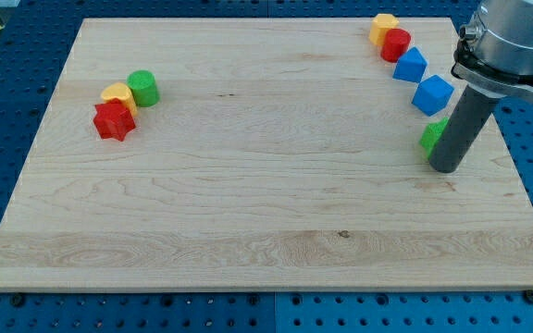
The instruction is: Point at the green circle
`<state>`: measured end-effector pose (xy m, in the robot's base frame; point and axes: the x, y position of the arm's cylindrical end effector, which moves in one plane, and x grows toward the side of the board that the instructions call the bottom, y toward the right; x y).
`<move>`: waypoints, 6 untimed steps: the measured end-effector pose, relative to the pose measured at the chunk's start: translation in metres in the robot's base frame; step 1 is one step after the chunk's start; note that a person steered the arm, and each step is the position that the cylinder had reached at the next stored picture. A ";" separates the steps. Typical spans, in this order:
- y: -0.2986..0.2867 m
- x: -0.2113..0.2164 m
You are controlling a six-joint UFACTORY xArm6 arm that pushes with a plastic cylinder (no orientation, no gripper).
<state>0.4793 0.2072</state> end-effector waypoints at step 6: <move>-0.143 -0.098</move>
